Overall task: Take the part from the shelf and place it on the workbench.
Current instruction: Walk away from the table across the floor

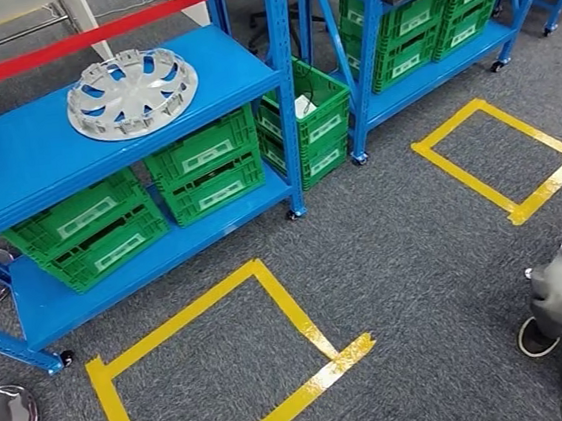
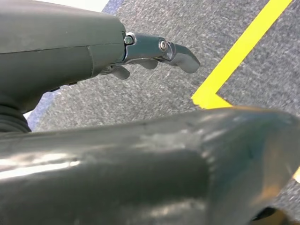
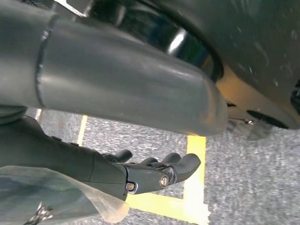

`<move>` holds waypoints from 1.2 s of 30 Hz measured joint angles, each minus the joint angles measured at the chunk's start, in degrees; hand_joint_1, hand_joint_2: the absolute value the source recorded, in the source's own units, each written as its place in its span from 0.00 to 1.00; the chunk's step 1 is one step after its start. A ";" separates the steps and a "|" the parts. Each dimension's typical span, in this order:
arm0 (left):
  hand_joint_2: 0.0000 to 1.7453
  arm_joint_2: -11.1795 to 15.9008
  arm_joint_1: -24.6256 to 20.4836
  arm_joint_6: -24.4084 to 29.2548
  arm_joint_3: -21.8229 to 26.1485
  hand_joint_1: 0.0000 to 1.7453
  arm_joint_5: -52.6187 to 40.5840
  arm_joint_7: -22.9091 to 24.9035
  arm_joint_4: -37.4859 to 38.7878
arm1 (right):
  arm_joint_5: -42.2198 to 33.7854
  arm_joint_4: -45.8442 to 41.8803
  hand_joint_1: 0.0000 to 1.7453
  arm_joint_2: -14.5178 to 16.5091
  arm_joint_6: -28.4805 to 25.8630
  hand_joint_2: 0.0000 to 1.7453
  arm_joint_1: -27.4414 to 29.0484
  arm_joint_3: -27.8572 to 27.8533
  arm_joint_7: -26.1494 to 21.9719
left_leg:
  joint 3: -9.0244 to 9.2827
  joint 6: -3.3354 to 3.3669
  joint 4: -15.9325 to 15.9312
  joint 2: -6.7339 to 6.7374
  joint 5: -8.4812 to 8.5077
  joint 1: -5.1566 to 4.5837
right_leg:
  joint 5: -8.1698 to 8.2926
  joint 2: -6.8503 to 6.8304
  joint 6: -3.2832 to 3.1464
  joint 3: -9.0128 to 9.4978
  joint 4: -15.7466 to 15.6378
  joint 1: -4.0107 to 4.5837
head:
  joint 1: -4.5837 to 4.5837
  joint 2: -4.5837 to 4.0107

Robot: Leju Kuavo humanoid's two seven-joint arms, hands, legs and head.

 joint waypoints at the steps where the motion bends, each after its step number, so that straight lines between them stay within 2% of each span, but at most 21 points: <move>1: 0.00 0.00 0.01 0.04 0.22 0.00 0.21 -0.07 0.01 | 0.10 0.01 0.00 -0.02 0.08 0.00 0.21 0.00 -0.33 | 0.98 0.32 -2.36 0.07 0.51 -0.16 | -0.31 -0.05 0.30 0.17 -0.04 0.06 | -0.05 0.00; 3: 0.00 -0.01 0.06 0.12 0.54 0.00 0.39 -0.24 0.01 | 0.31 0.02 0.00 -0.06 0.14 0.00 0.42 0.01 -0.68 | 1.75 0.82 -4.02 0.12 -0.24 -0.48 | -0.58 -0.17 0.91 0.22 -0.37 0.13 | -0.14 0.00; 6: 0.00 0.03 0.22 0.16 0.83 0.00 0.37 -0.36 0.01 | 0.87 -0.01 0.00 -0.20 0.37 0.00 0.37 0.07 -0.70 | 2.92 1.57 -5.52 0.08 -0.49 -0.18 | -1.50 -0.14 1.70 0.21 0.39 0.06 | 0.00 0.00; 8: 0.00 -0.01 0.08 0.17 0.98 0.00 0.33 -0.39 0.01 | 1.20 -0.01 0.00 -0.37 0.66 0.00 0.30 0.11 -0.56 | 3.68 2.17 -6.15 0.02 -0.67 -0.05 | -4.04 0.02 1.98 -2.97 6.12 0.05 | 0.12 0.00; 10: 0.00 -0.14 -0.04 0.14 1.05 0.00 0.30 -0.40 0.01 | 1.39 0.00 0.00 -0.50 0.79 0.00 0.38 0.14 -0.43 | 4.06 2.57 -6.17 -0.28 -1.12 -0.08 | -6.35 0.06 2.17 -8.08 13.76 0.05 | 0.14 0.00; 11: 0.00 -0.18 -0.02 0.13 1.07 0.00 0.30 -0.40 0.01 | 1.45 -0.01 0.00 -0.55 0.80 0.00 0.45 0.15 -0.40 | 4.38 2.61 -6.17 -0.57 -1.39 -0.09 | -6.04 0.07 2.24 -9.81 15.66 0.04 | 0.14 0.00; 12: 0.00 -0.20 0.04 0.12 1.08 0.00 0.30 -0.40 0.01 | 1.50 -0.01 0.00 -0.60 0.81 0.00 0.50 0.16 -0.40 | 4.83 2.56 -6.16 -0.95 -1.71 -0.07 | -4.38 0.08 2.28 -10.37 15.20 0.01 | 0.13 0.00; 14: 0.00 -0.26 0.10 0.11 1.11 0.00 0.30 -0.40 0.01 | 1.53 0.00 0.00 -0.72 0.82 0.00 0.59 0.17 -0.37 | 5.86 2.28 -6.15 -1.91 -2.49 -0.01 | 1.05 0.82 2.19 -8.49 8.70 -0.12 | 0.14 0.00; 16: 0.00 -0.32 -0.05 0.10 1.13 0.00 0.30 -0.40 0.02 | 1.57 0.06 0.00 -0.84 0.85 0.00 0.74 0.20 -0.27 | 6.29 1.72 -5.98 -2.89 -3.28 -0.08 | 3.79 2.59 1.90 -5.75 2.44 -0.27 | 0.10 0.00; 18: 0.00 -0.37 -0.14 0.07 1.14 0.00 0.30 -0.40 0.03 | 1.59 0.11 0.00 -0.91 0.86 0.00 0.79 0.22 -0.16 | 6.22 1.03 -6.06 -3.71 -3.61 0.01 | 3.36 3.34 1.46 -4.49 0.70 -0.19 | 0.06 0.00; 19: 0.00 -0.37 -0.13 0.05 1.15 0.00 0.30 -0.40 0.03 | 1.59 0.11 0.00 -0.93 0.85 0.00 0.76 0.23 -0.14 | 6.27 0.72 -6.19 -4.12 -3.66 0.12 | 3.20 2.98 1.18 -4.14 0.43 -0.19 | 0.09 0.00; 21: 0.00 -0.33 -0.10 0.07 1.15 0.00 0.29 -0.40 0.03 | 1.59 0.11 0.00 -0.97 0.84 0.00 0.82 0.26 -0.11 | 6.10 0.09 -5.25 -3.43 -4.35 0.16 | 3.00 2.08 0.55 -3.50 -0.08 -0.35 | 0.03 0.00; 23: 0.00 -0.29 -0.23 0.08 1.15 0.00 0.26 -0.40 0.03 | 1.59 0.11 0.00 -0.97 0.88 0.00 0.86 0.30 -0.13 | 3.55 -0.52 0.03 -1.46 -6.74 0.14 | 2.54 0.79 0.00 -2.59 -0.44 -0.50 | -0.20 0.00; 25: 0.00 -0.30 -0.29 0.05 1.15 0.00 0.21 -0.40 0.03 | 1.59 0.11 0.00 -0.97 1.02 0.00 0.90 0.32 -0.05 | -1.05 -0.92 7.81 -0.40 -9.27 0.24 | 1.75 -0.60 -0.20 -1.73 -0.48 -0.46 | -0.29 0.00; 26: 0.00 -0.30 -0.18 0.04 1.15 0.00 0.17 -0.40 0.03 | 1.59 0.11 0.00 -0.98 1.13 0.00 0.91 0.33 0.02 | -2.73 -0.99 10.10 -0.26 -9.28 0.28 | 1.30 -1.22 -0.19 -1.22 -0.48 -0.43 | -0.30 0.00; 27: 0.00 -0.30 -0.04 0.02 1.15 0.00 0.12 -0.40 0.03 | 1.59 0.11 0.00 -0.98 1.24 0.00 0.92 0.33 0.09 | -3.49 -0.95 10.41 -0.16 -8.10 0.30 | 0.81 -1.80 -0.14 -0.62 -0.48 -0.40 | -0.30 0.00; 29: 0.00 -0.28 0.22 0.01 1.15 0.00 -0.03 -0.40 0.03 | 1.56 0.11 0.00 -0.98 1.45 0.00 0.90 0.33 0.22 | -2.09 -0.44 4.88 0.68 -2.90 0.14 | -0.24 -2.90 0.02 0.84 -0.51 -0.33 | -0.31 0.00; 31: 0.00 -0.26 0.17 -0.02 1.15 0.00 -0.14 -0.40 0.04 | 1.51 0.14 0.00 -0.97 1.69 0.00 0.92 0.33 0.39 | 0.31 0.49 -1.34 3.09 0.34 -0.58 | -1.34 -4.04 0.39 1.87 -0.62 -0.07 | -0.36 0.00; 33: 0.00 -0.26 -0.01 -0.06 1.15 0.00 -0.20 -0.40 0.05 | 1.50 0.17 0.00 -0.97 1.86 0.00 0.80 0.33 0.55 | 1.34 1.22 -3.48 4.39 -0.03 -1.20 | -2.05 -5.29 0.94 2.27 -0.89 0.20 | -0.31 0.00; 35: 0.00 -0.24 0.07 -0.05 1.16 0.00 -0.19 -0.40 0.05 | 1.38 0.14 0.00 -0.98 1.85 0.00 0.44 0.32 0.65 | 1.85 1.64 -4.44 3.46 -0.37 -1.02 | -2.48 -6.18 1.47 3.21 -1.42 0.26 | -0.26 0.00; 36: 0.00 -0.22 0.20 -0.03 1.19 0.00 -0.16 -0.38 0.05 | 1.20 0.11 0.00 -0.98 1.79 0.00 0.29 0.32 0.65 | 2.33 1.86 -4.96 2.93 -0.37 -0.81 | -2.92 -5.43 1.68 3.49 -1.18 0.25 | -0.23 -0.01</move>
